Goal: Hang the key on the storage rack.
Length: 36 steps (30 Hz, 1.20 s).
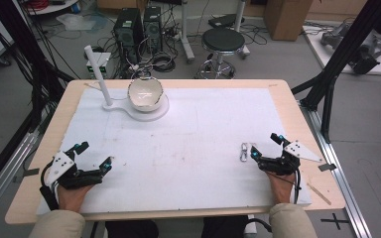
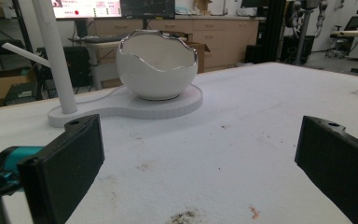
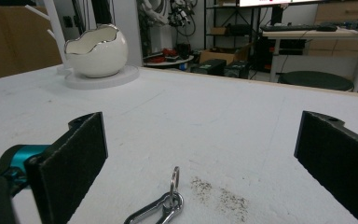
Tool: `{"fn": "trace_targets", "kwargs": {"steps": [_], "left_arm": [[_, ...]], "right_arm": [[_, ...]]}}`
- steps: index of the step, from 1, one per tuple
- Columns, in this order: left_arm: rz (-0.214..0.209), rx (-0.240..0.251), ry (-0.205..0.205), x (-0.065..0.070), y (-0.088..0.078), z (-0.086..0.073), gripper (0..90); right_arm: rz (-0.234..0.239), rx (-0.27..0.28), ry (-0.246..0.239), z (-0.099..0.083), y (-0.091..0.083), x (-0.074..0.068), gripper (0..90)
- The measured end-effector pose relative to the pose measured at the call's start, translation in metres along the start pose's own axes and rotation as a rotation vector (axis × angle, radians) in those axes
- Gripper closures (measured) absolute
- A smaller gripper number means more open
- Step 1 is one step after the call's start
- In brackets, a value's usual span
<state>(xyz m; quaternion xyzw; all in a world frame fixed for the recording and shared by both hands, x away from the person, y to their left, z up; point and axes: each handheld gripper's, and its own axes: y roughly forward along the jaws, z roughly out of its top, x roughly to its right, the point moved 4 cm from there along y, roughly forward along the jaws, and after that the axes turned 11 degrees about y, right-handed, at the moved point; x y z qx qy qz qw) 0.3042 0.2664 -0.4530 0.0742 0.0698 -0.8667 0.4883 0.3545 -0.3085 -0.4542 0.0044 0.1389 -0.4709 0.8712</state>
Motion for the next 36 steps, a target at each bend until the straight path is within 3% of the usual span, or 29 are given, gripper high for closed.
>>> {"fn": "trace_targets", "kwargs": {"steps": [23, 30, 33, 35, 36], "left_arm": [[0.02, 0.01, -0.006, 0.0, -0.001, 0.0, 1.7], [0.016, 0.01, -0.002, 0.0, -0.001, 0.0, 1.7], [0.018, 0.009, -0.006, 0.0, -0.001, 0.0, 1.7], [0.017, 0.007, -0.007, -0.001, -0.001, 0.0, 1.7], [0.016, 0.008, -0.007, -0.001, -0.002, 0.0, 1.7]], "right_arm": [[0.003, 0.007, 0.009, 0.001, 0.0, 0.001, 1.6], [-0.01, -0.059, 0.01, 0.011, 0.003, 0.002, 1.6], [-0.001, -0.136, -0.006, 0.03, 0.008, -0.001, 1.6], [0.002, -0.151, -0.015, 0.036, 0.01, -0.002, 1.6], [0.009, -0.199, -0.039, 0.048, 0.015, -0.004, 1.6]]}}
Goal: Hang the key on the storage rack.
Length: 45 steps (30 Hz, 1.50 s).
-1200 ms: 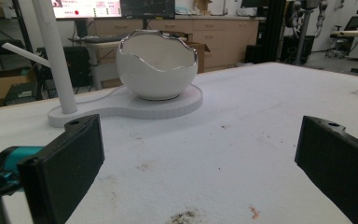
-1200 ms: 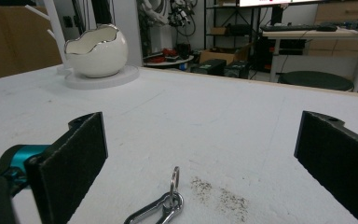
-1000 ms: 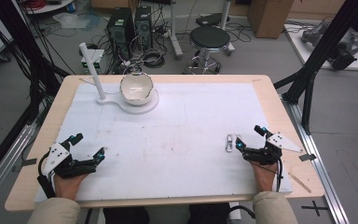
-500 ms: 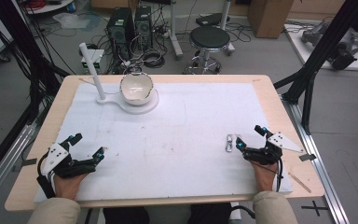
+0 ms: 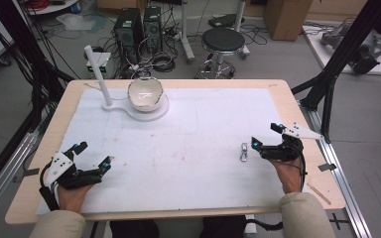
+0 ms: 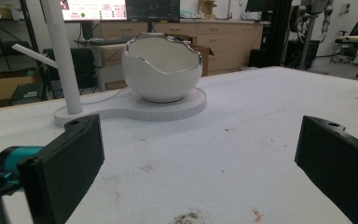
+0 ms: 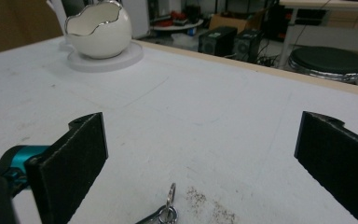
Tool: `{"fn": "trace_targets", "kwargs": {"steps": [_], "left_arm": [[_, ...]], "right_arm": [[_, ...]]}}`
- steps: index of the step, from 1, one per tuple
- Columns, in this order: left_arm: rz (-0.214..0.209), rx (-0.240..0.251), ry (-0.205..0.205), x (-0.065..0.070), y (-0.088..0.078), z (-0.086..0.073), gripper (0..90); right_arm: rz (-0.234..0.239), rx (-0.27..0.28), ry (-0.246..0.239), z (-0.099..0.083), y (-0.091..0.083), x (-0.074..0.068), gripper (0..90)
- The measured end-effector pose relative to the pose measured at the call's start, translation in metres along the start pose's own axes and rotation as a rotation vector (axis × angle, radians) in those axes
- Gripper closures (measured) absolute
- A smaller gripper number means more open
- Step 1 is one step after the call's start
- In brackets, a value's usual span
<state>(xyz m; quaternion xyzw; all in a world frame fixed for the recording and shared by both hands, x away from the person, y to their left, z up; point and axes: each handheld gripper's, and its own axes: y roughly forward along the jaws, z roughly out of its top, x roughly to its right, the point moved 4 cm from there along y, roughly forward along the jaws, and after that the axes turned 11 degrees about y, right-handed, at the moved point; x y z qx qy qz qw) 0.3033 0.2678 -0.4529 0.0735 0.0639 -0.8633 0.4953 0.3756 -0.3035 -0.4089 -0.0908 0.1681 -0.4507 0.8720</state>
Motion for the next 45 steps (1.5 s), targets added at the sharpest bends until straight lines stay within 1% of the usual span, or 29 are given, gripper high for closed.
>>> {"fn": "trace_targets", "kwargs": {"steps": [2, 3, 6, 8, 9, 10, 11, 12, 13, 14, 15, 16, 18, 22, 23, 24, 26, 28, 29, 31, 33, 35, 38, 39, 40, 41, 43, 45], "left_arm": [[0.002, 0.002, 0.003, 0.0, 0.0, 0.0, 1.7], [0.002, 0.004, 0.002, 0.001, 0.0, 0.0, 1.7], [0.004, 0.005, 0.003, 0.001, 0.0, 0.0, 1.7], [0.004, 0.005, 0.004, 0.001, 0.0, 0.0, 1.7], [0.003, 0.006, 0.004, 0.001, 0.0, 0.0, 1.7], [0.003, 0.006, 0.004, 0.001, 0.0, 0.0, 1.7], [0.003, 0.006, 0.003, 0.0, 0.0, 0.0, 1.7], [0.003, 0.006, 0.003, 0.0, 0.0, 0.0, 1.7], [-0.001, 0.005, 0.001, 0.0, 0.0, 0.0, 1.7], [-0.001, 0.005, 0.001, 0.0, 0.0, 0.0, 1.7], [0.0, 0.006, 0.002, 0.0, 0.0, 0.0, 1.7], [-0.002, 0.004, 0.002, 0.0, 0.0, 0.0, 1.7], [-0.002, 0.004, 0.002, 0.0, 0.0, 0.0, 1.7], [0.0, 0.005, 0.002, 0.0, 0.0, 0.0, 1.7], [0.001, 0.005, 0.003, 0.0, 0.0, 0.0, 1.7], [0.001, 0.005, 0.003, 0.0, 0.0, 0.0, 1.7], [0.003, 0.006, 0.001, 0.0, 0.0, 0.0, 1.7], [0.001, 0.005, 0.003, 0.0, 0.0, 0.0, 1.7], [0.003, 0.006, 0.002, 0.0, 0.0, 0.0, 1.8], [0.001, 0.005, 0.002, 0.0, 0.0, 0.0, 1.7], [0.001, 0.005, 0.003, 0.0, 0.0, 0.0, 1.7], [0.001, 0.005, 0.002, 0.0, 0.0, 0.0, 1.7], [0.003, 0.005, 0.002, 0.0, 0.0, 0.0, 1.7], [0.003, 0.006, 0.002, 0.0, -0.001, 0.0, 1.7], [0.004, 0.006, 0.0, 0.0, -0.001, 0.0, 1.7], [0.003, 0.006, 0.0, 0.0, -0.001, 0.0, 1.7], [0.004, 0.006, 0.001, 0.0, -0.001, 0.0, 1.7], [0.003, 0.007, 0.0, 0.0, -0.001, 0.0, 1.7]], "right_arm": [[0.001, -0.04, -0.011, 0.01, 0.003, -0.001, 1.6], [0.01, -0.067, -0.01, 0.014, 0.005, -0.003, 1.6], [0.019, -0.137, -0.038, 0.027, 0.012, -0.005, 1.6], [0.024, -0.187, -0.039, 0.032, 0.016, -0.007, 1.6], [0.021, -0.213, -0.05, 0.033, 0.019, -0.007, 1.6], [0.021, -0.213, -0.05, 0.033, 0.019, -0.007, 1.6], [0.02, -0.258, -0.046, 0.035, 0.024, -0.008, 1.6], [0.02, -0.258, -0.046, 0.035, 0.024, -0.008, 1.6], [0.025, -0.312, -0.041, 0.035, 0.029, -0.009, 1.6], [0.025, -0.312, -0.041, 0.035, 0.029, -0.009, 1.6], [0.022, -0.363, -0.045, 0.034, 0.034, -0.009, 1.6], [0.017, -0.383, -0.043, 0.033, 0.035, -0.01, 1.6], [0.0, -0.433, -0.053, 0.033, 0.04, -0.01, 1.6], [-0.011, -0.517, -0.033, 0.03, 0.049, -0.01, 1.6], [-0.02, -0.535, -0.038, 0.029, 0.051, -0.01, 1.6], [-0.02, -0.555, -0.038, 0.027, 0.053, -0.009, 1.6], [-0.016, -0.591, -0.018, 0.023, 0.057, -0.01, 1.6], [-0.019, -0.627, -0.011, 0.019, 0.06, -0.01, 1.7], [-0.019, -0.648, -0.018, 0.017, 0.061, -0.009, 1.7], [-0.026, -0.685, -0.016, 0.013, 0.064, -0.008, 2.6], [-0.036, -0.712, -0.006, 0.01, 0.065, -0.007, 4.0], [-0.042, -0.721, -0.005, 0.008, 0.067, -0.006, 4.6], [-0.052, -0.742, 0.033, 0.006, 0.068, -0.004, 6.9], [-0.054, -0.75, 0.038, 0.005, 0.068, -0.004, 8.8], [-0.054, -0.75, 0.038, 0.005, 0.068, -0.004, 8.8], [-0.045, -0.772, 0.042, 0.004, 0.068, -0.003, 17.6], [-0.042, -0.78, 0.043, 0.003, 0.068, -0.003, 18.4], [-0.04, -0.792, 0.055, 0.002, 0.068, -0.002, 22.9]]}}
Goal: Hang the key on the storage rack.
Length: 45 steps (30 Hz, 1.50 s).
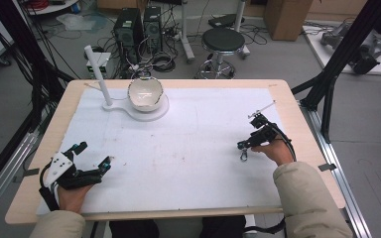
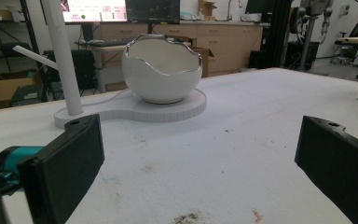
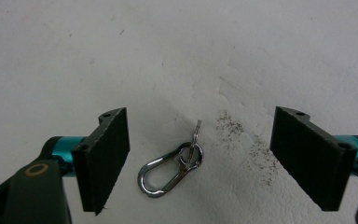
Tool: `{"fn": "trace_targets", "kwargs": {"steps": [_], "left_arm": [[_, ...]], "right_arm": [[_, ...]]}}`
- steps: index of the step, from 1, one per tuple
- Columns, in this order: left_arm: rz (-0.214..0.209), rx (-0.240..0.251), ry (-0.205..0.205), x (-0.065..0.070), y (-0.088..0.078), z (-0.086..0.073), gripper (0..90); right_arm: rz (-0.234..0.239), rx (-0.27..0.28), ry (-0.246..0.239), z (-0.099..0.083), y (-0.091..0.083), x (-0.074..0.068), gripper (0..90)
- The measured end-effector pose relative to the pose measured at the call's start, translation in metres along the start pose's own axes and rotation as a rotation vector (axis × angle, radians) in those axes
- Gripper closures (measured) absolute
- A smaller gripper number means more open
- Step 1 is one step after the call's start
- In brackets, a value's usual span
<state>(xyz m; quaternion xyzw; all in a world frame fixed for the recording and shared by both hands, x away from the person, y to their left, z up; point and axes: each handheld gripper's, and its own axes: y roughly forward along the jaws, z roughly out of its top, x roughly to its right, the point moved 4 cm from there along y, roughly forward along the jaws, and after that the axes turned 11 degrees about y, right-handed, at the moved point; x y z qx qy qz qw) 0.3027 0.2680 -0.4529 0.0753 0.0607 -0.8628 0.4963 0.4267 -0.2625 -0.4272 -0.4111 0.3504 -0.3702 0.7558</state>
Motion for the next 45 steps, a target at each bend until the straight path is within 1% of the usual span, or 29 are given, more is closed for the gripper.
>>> {"fn": "trace_targets", "kwargs": {"steps": [2, 3, 6, 7, 10, 11, 13, 14, 16, 18, 22, 27, 29, 32, 35, 37, 39, 40, 43, 45], "left_arm": [[0.0, 0.0, 0.0, 0.0, 0.0, 0.0, 1.7], [0.0, 0.0, 0.0, 0.0, 0.0, 0.0, 1.7], [0.001, 0.002, -0.003, 0.0002, -0.0001, 0.0001, 1.7], [0.002, 0.004, -0.003, 0.0002, -0.0001, 0.0001, 1.7], [0.001, 0.004, -0.004, 0.0002, -0.0001, 0.0, 1.7], [0.001, 0.004, -0.004, 0.0002, -0.0001, 0.0001, 1.7], [0.001, 0.003, -0.003, 0.0002, -0.0001, 0.0001, 1.7], [0.002, 0.004, -0.003, 0.0002, -0.0001, 0.0, 1.7], [0.002, 0.004, -0.003, 0.0002, -0.0001, 0.0001, 1.7], [0.001, 0.003, -0.002, 0.0002, -0.0002, 0.0001, 1.7], [0.002, 0.005, 0.0, 0.0002, -0.0002, 0.0001, 1.7], [0.002, 0.004, -0.001, 0.0002, -0.0003, 0.0001, 1.7], [0.002, 0.005, -0.001, 0.0001, -0.0002, 0.0001, 1.7], [0.002, 0.003, 0.002, 0.0001, -0.0004, 0.0, 1.7], [0.002, 0.003, 0.002, 0.0001, -0.0004, 0.0, 1.7], [0.003, 0.005, 0.001, 0.0001, -0.0003, 0.0001, 1.7], [0.002, 0.003, 0.003, 0.0, -0.0004, 0.0, 1.7], [0.003, 0.005, 0.0, 0.0002, -0.0002, 0.0001, 1.7], [0.001, 0.003, 0.004, 0.0001, -0.0004, 0.0001, 1.7], [0.004, 0.004, 0.004, 0.0, -0.0004, 0.0, 1.7]], "right_arm": [[0.004, -0.014, 0.0, -0.0005, 0.0009, 0.0006, 25.9], [0.008, -0.027, 0.006, -0.0008, 0.0019, 0.0008, 30.7], [0.008, -0.042, 0.019, -0.0012, 0.0026, 0.0017, 39.1], [0.008, -0.042, 0.019, -0.0012, 0.0026, 0.0017, 39.1], [0.01, -0.055, 0.043, -0.002, 0.0019, 0.0028, 47.8], [0.021, -0.06, 0.055, -0.0025, 0.0021, 0.003, 50.9], [0.021, -0.061, 0.052, -0.0028, 0.0024, 0.0037, 52.2], [0.024, -0.068, 0.055, -0.0041, 0.004, 0.005, 55.9], [0.025, -0.07, 0.058, -0.0046, 0.0043, 0.0052, 57.5], [0.027, -0.068, 0.06, -0.0055, 0.0058, 0.006, 62.4], [0.027, -0.065, 0.053, -0.0059, 0.0066, 0.0071, 68.8], [0.03, -0.071, 0.046, -0.006, 0.0067, 0.0067, 73.2], [0.033, -0.084, 0.045, -0.0062, 0.0072, 0.0058, 77.0], [0.029, -0.08, 0.034, -0.0057, 0.0074, 0.0065, 77.1], [0.027, -0.087, 0.044, -0.0064, 0.0077, 0.0061, 78.6], [0.025, -0.086, 0.042, -0.0064, 0.0076, 0.0067, 78.7], [0.027, -0.089, 0.044, -0.0068, 0.0066, 0.0068, 81.4], [0.027, -0.089, 0.044, -0.0068, 0.0066, 0.0068, 81.4], [0.028, -0.093, 0.047, -0.007, 0.0059, 0.007, 86.9], [0.025, -0.096, 0.044, -0.0072, 0.006, 0.0068, 87.5]]}}
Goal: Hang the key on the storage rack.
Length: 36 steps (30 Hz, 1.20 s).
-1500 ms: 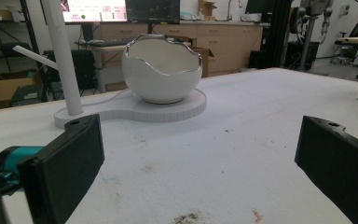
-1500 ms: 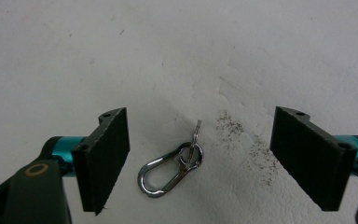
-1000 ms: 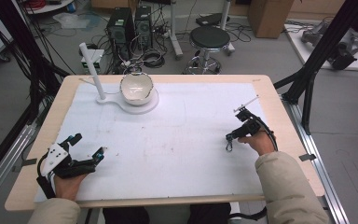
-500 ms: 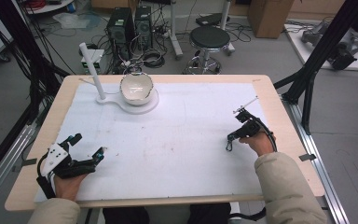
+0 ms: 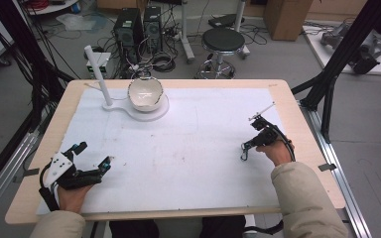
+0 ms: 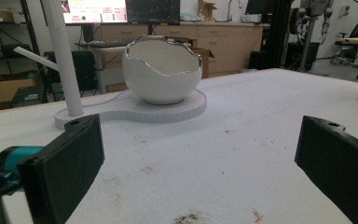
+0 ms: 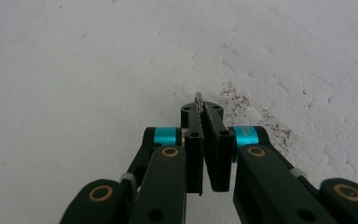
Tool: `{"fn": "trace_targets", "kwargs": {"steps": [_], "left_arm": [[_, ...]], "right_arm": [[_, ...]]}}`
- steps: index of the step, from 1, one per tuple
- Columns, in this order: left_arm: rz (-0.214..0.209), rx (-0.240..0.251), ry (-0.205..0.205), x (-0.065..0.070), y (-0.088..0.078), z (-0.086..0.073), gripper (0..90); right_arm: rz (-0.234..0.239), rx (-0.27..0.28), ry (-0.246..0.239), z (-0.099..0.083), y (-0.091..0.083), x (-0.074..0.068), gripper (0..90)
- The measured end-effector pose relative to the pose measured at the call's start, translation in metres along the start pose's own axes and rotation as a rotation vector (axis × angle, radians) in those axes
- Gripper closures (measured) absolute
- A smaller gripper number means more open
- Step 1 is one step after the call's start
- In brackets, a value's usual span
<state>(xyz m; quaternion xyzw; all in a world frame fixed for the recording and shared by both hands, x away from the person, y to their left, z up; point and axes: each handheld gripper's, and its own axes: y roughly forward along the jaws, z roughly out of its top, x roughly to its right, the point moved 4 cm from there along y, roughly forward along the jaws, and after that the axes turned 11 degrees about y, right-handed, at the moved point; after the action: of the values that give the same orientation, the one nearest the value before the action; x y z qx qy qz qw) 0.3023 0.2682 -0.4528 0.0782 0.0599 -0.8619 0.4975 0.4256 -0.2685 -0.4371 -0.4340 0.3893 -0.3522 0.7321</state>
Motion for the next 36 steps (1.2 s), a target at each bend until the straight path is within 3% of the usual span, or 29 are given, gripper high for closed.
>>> {"fn": "trace_targets", "kwargs": {"steps": [7, 16, 19, 23, 24, 26, 30, 31, 32, 33, 35, 36], "left_arm": [[0.0, 0.0, -0.003, 0.0, 0.0, 0.0, 1.8], [-0.006, -0.005, -0.013, -0.001, 0.001, 0.0, 1.7], [-0.013, -0.021, -0.032, -0.003, 0.002, 0.0, 1.7], [-0.029, -0.039, -0.047, -0.005, 0.004, 0.0, 1.7], [-0.039, -0.046, -0.041, -0.006, 0.005, 0.001, 1.7], [-0.074, -0.041, -0.038, -0.008, 0.008, 0.01, 1.8], [-0.113, -0.048, -0.044, -0.014, 0.013, 0.022, 1.7], [-0.142, -0.051, -0.037, -0.018, 0.017, 0.034, 1.7], [-0.142, -0.051, -0.037, -0.018, 0.017, 0.034, 1.7], [-0.171, -0.047, -0.028, -0.021, 0.021, 0.046, 1.7], [-0.194, -0.051, -0.02, -0.022, 0.024, 0.052, 1.7], [-0.218, -0.048, -0.021, -0.023, 0.027, 0.059, 1.7]], "right_arm": [[-0.012, 0.003, 0.0, 0.0, 0.0, 0.0, 88.8], [0.044, 0.045, -0.016, 0.002, -0.005, -0.006, 89.2], [0.09, 0.101, -0.042, 0.005, -0.01, -0.013, 89.2], [0.13, 0.175, -0.117, 0.009, -0.016, -0.024, 89.2], [0.13, 0.175, -0.117, 0.009, -0.016, -0.024, 89.2], [0.133, 0.226, -0.175, 0.011, -0.021, -0.032, 89.2], [0.16, 0.282, -0.227, 0.015, -0.026, -0.041, 89.2], [0.213, 0.334, -0.254, 0.02, -0.031, -0.05, 89.2], [0.245, 0.363, -0.278, 0.022, -0.033, -0.054, 89.2], [0.276, 0.385, -0.295, 0.024, -0.035, -0.059, 89.2], [0.329, 0.416, -0.321, 0.03, -0.039, -0.067, 89.2], [0.329, 0.416, -0.321, 0.03, -0.039, -0.067, 89.2]]}}
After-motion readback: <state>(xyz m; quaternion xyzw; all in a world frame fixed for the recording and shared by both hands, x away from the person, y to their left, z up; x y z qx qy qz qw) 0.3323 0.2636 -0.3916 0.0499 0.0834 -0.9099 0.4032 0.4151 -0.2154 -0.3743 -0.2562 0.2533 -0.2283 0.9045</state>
